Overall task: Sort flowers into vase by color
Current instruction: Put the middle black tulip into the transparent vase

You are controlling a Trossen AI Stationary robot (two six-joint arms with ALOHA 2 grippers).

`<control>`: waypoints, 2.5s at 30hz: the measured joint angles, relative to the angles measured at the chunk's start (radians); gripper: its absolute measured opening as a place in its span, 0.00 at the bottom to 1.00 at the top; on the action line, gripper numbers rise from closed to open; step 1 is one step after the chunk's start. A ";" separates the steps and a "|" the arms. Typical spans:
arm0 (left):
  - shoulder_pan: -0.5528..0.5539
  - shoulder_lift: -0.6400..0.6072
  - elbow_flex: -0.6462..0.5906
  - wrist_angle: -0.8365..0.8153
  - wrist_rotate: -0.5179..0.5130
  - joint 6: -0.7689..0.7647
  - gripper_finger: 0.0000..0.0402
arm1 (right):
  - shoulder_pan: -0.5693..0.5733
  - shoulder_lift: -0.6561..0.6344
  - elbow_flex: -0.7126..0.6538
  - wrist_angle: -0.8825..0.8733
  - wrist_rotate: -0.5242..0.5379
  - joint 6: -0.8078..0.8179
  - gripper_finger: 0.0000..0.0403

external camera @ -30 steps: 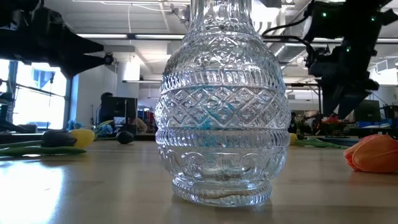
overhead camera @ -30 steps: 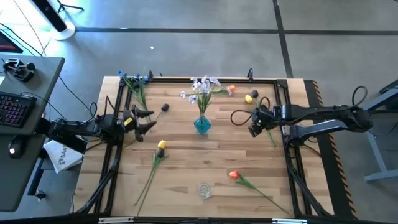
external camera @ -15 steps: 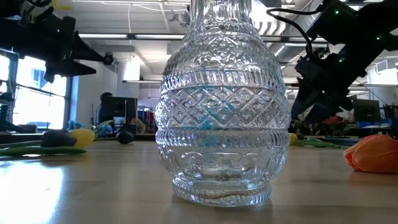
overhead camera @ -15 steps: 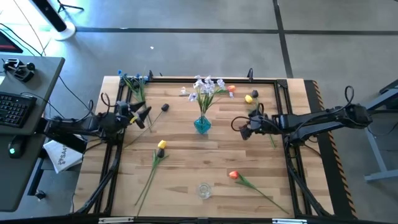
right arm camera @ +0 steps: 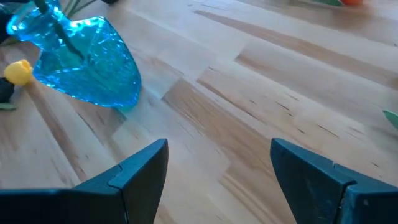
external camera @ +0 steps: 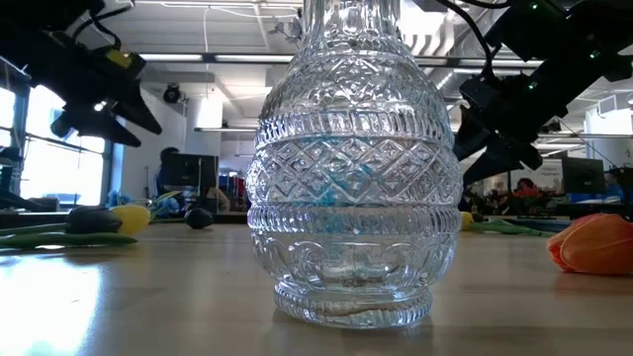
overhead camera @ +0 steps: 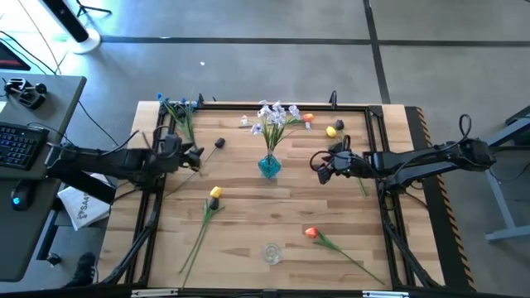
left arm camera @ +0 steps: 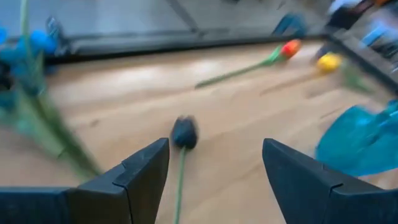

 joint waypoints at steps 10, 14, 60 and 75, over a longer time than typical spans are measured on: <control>0.073 0.376 0.106 -0.140 0.216 -0.155 0.61 | 0.053 0.000 0.000 0.003 -0.037 -0.071 0.69; 0.156 0.503 0.122 -0.058 0.355 -0.030 0.61 | 0.081 0.000 0.000 0.004 -0.039 -0.104 0.69; 0.054 0.447 0.428 0.270 0.555 0.372 0.00 | 0.134 0.000 0.000 0.004 0.047 -0.195 0.69; -0.372 0.619 0.244 1.580 0.728 0.872 0.00 | 0.205 0.000 0.000 0.047 0.134 -0.203 0.69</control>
